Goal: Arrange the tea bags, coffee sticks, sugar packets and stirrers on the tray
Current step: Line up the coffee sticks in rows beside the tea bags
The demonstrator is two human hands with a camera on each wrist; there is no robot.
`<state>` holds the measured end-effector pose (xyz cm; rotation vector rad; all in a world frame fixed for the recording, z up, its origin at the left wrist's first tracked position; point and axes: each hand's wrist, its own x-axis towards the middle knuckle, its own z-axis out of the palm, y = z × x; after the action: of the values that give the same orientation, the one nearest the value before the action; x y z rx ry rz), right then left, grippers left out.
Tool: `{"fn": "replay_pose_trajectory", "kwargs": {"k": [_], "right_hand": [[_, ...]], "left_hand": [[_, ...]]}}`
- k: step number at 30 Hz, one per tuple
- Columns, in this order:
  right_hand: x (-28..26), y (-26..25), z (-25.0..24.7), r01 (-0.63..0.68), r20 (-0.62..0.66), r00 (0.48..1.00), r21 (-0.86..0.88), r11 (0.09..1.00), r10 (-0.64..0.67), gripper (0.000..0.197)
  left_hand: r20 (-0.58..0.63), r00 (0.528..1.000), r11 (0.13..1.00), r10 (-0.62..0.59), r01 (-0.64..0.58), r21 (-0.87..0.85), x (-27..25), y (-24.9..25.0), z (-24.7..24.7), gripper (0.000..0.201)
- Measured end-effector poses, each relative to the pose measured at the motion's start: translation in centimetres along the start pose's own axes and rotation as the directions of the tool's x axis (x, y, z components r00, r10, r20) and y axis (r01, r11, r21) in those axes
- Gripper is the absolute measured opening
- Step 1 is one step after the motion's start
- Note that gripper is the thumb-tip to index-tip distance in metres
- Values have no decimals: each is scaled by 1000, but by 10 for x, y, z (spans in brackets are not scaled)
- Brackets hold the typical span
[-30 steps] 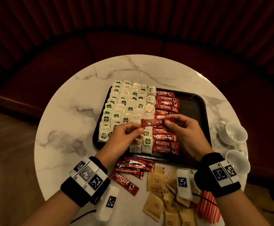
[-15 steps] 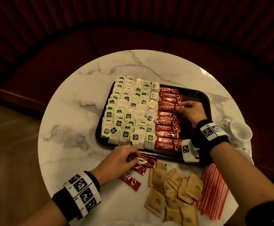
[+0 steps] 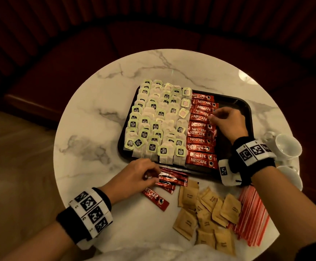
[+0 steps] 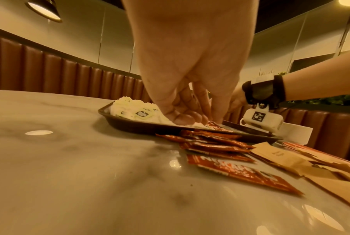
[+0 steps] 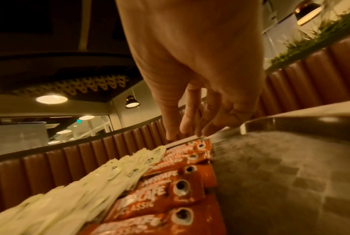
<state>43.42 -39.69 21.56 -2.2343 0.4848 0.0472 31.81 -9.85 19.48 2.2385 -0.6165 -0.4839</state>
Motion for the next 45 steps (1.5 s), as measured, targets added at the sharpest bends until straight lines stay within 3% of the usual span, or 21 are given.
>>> {"fn": "replay_pose_trajectory", "kwargs": {"k": [3, 7, 9, 12, 15, 20, 26, 30, 33, 37, 40, 45], "right_hand": [[-44, -10, 1, 200, 239, 950, 25, 979, -200, 13], [-106, -6, 12, 411, 585, 742, -12, 911, -327, 13], [-125, 3, 18, 449, 649, 690, -36, 893, -321, 17], [-143, 16, 29, 538, 676, 648, -80, 839, -351, 26], [-153, 21, 39, 587, 673, 650, -150, 795, -353, 35], [-162, 22, 52, 615, 673, 632, -136, 776, -383, 37], [-171, 18, 60, 618, 677, 637, -163, 769, -369, 36], [-175, 15, 62, 563, 666, 668, -160, 811, -332, 37], [-175, 13, 60, 535, 652, 683, -140, 833, -329, 37], [-173, 16, 55, 541, 688, 665, -175, 822, -291, 36], [-173, 19, 51, 512, 668, 682, -148, 846, -296, 32], [-177, 17, 37, 440, 582, 748, -77, 895, -318, 25]], "left_hand": [[99, 993, 995, 65, -72, 69, -11, -9, 0, 48], [150, 970, 924, 194, -232, 304, -26, -23, 11, 74], [171, 963, 875, 211, -263, 406, -30, -28, 18, 80], [129, 955, 832, 267, -296, 469, -31, -29, 26, 64], [92, 942, 830, 324, -330, 450, -33, -28, 32, 49], [47, 948, 845, 315, -302, 441, -40, -28, 36, 46], [34, 940, 738, 341, -289, 610, -40, -17, 41, 43], [45, 960, 716, 275, -235, 657, -37, -3, 50, 43], [86, 968, 652, 237, -224, 724, -34, 2, 54, 41], [98, 976, 600, 193, -197, 775, -34, 8, 56, 34], [75, 984, 612, 159, -158, 775, -31, 6, 54, 27], [55, 992, 710, 112, -118, 695, -35, 4, 43, 46]]}}
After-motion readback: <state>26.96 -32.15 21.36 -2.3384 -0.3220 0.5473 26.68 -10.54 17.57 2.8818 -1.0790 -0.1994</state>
